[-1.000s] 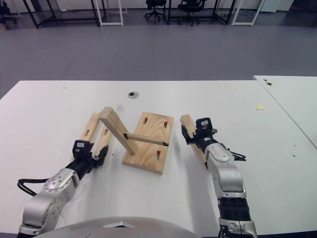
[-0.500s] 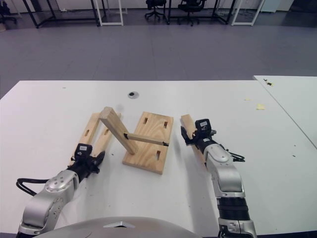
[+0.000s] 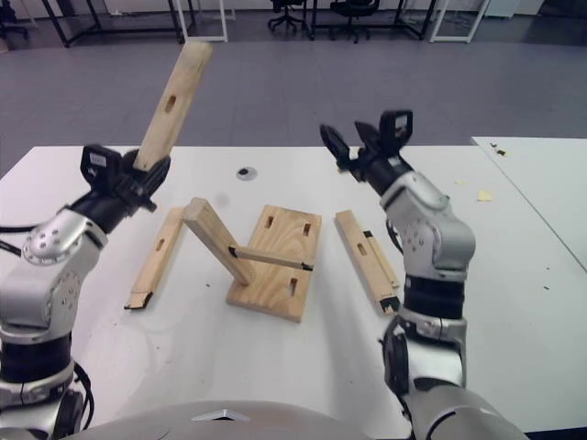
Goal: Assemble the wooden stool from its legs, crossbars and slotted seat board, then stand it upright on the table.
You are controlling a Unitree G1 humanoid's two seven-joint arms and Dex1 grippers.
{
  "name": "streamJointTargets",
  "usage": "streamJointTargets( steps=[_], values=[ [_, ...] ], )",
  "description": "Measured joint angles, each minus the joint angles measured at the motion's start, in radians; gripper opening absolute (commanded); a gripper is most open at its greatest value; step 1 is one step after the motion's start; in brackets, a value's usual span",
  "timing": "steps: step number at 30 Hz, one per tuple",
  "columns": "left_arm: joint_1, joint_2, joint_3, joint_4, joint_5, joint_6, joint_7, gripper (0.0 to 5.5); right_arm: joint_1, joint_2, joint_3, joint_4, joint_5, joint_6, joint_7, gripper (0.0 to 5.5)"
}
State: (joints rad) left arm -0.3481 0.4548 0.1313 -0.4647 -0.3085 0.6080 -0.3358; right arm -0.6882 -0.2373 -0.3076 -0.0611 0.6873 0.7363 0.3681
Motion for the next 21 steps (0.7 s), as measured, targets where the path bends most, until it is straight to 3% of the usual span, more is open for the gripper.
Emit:
streamJointTargets(
  steps=[4,12,21],
  values=[
    [-0.123,0.003,-0.076,0.013,-0.014,-0.032,-0.089,2.06,-0.202,0.067,-0.098,0.106,0.253,0.1,-0.047,4.26],
    [-0.126,-0.007,-0.157,-0.026,-0.002,-0.098,-0.137,2.06,-0.301,0.07,-0.168,0.224,0.438,0.172,-0.162,4.26],
    [-0.097,-0.009,-0.187,-0.019,0.04,-0.181,-0.16,2.06,-0.302,0.051,-0.196,0.239,0.58,0.204,-0.237,2.3]
  ],
)
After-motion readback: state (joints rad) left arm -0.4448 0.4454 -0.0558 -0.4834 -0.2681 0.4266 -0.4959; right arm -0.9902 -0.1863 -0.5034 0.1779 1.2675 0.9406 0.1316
